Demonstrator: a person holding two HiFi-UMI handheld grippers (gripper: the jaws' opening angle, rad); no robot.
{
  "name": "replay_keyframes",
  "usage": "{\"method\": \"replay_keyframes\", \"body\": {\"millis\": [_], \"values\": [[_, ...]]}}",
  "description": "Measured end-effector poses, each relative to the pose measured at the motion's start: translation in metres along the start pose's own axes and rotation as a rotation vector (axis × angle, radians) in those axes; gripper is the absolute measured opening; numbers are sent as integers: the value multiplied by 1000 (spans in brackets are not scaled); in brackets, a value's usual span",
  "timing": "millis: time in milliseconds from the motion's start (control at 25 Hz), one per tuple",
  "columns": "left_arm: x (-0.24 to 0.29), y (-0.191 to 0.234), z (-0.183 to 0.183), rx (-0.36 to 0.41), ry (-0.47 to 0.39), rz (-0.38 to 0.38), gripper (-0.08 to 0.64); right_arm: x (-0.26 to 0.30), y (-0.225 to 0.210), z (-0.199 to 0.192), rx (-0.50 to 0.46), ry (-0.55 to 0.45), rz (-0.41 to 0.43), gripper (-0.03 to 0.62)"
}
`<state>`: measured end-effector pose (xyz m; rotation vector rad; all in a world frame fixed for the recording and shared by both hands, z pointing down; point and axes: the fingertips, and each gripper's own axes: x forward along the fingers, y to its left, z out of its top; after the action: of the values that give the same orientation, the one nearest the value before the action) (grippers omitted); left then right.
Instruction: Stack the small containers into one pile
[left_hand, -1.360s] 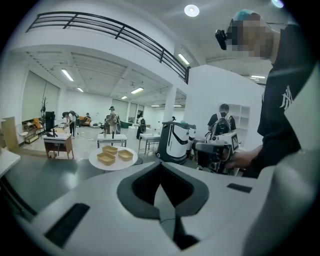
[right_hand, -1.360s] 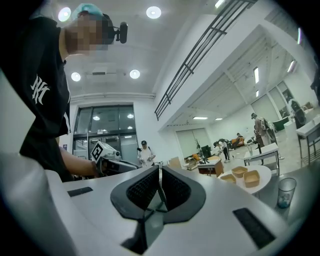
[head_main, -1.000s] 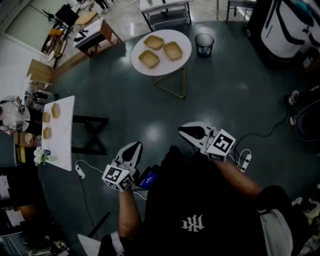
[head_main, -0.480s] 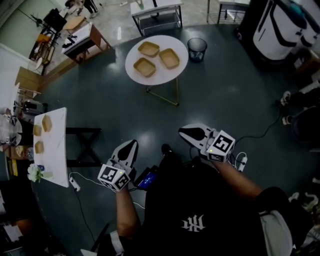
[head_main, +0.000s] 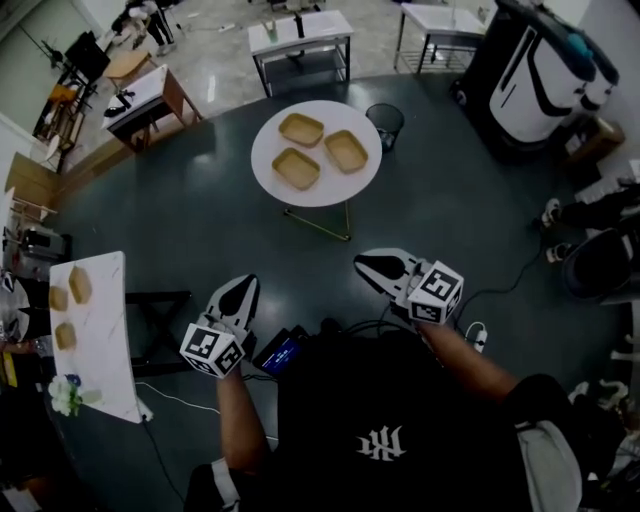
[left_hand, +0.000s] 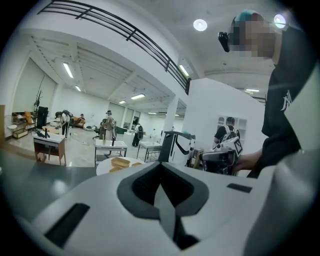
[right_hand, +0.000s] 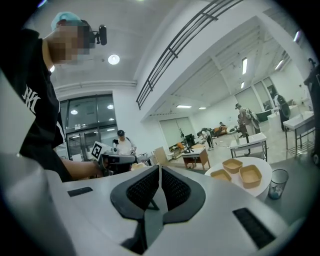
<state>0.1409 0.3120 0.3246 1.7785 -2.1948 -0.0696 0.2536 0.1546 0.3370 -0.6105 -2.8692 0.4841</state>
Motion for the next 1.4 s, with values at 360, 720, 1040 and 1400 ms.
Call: {"method": "replay_keyframes", "body": {"millis": [360,720,1040,1400], "values": [[6,64,0,-21,27,-69,3,40,-20,8,55,-23,-101,41],[33,92,2,-33,78,-105,3,54,-55,13,105,-18,-170,41],[72,124,18,-15,123,-111,3,84,-105,22,150,-52,-165,41],[134,161,43,-4,157,-115,3,130,-174,61,153,-89,-113,41]]}}
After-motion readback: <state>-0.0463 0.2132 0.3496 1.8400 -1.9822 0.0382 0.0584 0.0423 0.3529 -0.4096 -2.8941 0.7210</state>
